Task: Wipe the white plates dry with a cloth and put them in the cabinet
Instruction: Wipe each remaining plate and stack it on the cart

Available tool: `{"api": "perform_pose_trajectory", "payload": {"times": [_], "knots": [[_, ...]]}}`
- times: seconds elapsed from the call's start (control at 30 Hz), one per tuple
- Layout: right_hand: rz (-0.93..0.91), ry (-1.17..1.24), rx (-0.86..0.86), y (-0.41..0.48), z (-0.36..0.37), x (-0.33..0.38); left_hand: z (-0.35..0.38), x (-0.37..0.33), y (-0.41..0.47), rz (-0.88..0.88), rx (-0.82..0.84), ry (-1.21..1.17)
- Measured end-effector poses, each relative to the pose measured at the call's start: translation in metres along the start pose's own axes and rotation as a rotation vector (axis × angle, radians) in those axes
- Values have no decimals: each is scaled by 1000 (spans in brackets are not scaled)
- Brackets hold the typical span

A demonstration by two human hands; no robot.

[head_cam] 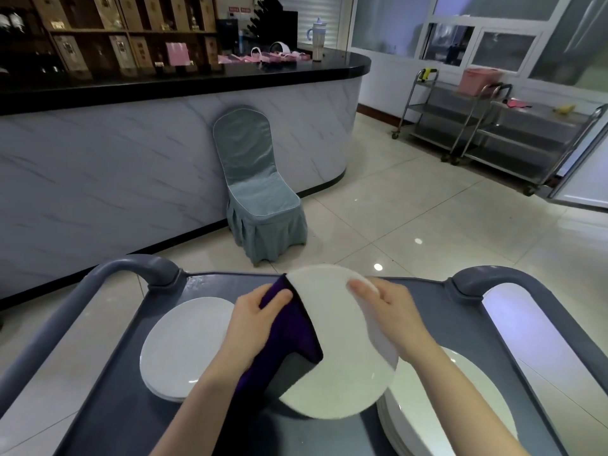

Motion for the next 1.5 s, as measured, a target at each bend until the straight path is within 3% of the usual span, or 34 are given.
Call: {"api": "perform_pose_trajectory", "payload": {"times": [0.1,0.17,0.23,0.33,0.5,0.6,0.67,0.73,0.9,1.0,1.13,1.23,1.4,1.5], "knots": [[266,635,-239,-15,6,-37,0,33,-23,-209,-301,-360],[368,728,-285,-26,21,-57,2,48,-31,-288,-364,-413],[365,534,-236,-29,23,-62,-3,52,-29,-297,-328,-372],[175,235,-113,-15,7,-39,-15,40,-17,-201,-235,-272],[-73,-270,259,3,24,6,8,-4,5,77,154,163],[-122,-301,271,3,29,8,18,-13,8,116,245,214],[-114,-220,202,4,19,7,14,-10,6,82,195,146],[7,-27,72,5,1,-2,3,5,1,-17,55,-13],[377,745,-381,-25,17,-55,12,52,-33,-303,-432,-421],[435,813,-543,-51,43,-69,24,61,-49,-383,-544,-492],[287,465,-329,-49,35,-63,3,57,-39,-402,-508,-464],[67,184,-146,-52,21,-48,-12,54,-28,-398,-465,-444],[-674,-722,-40,-71,24,0,-23,46,-14,-402,-337,-394],[-910,-952,-35,-77,40,12,-15,37,-7,-400,-204,-350]]}}
Point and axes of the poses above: each hand's wrist, its own y-axis towards the middle knuckle, its own z-axis out of the palm, x = y × z, the point moved 9 cm from there along y, towards the middle knuckle, and after that the axes turned 9 degrees about z, right-handed, at the moved point
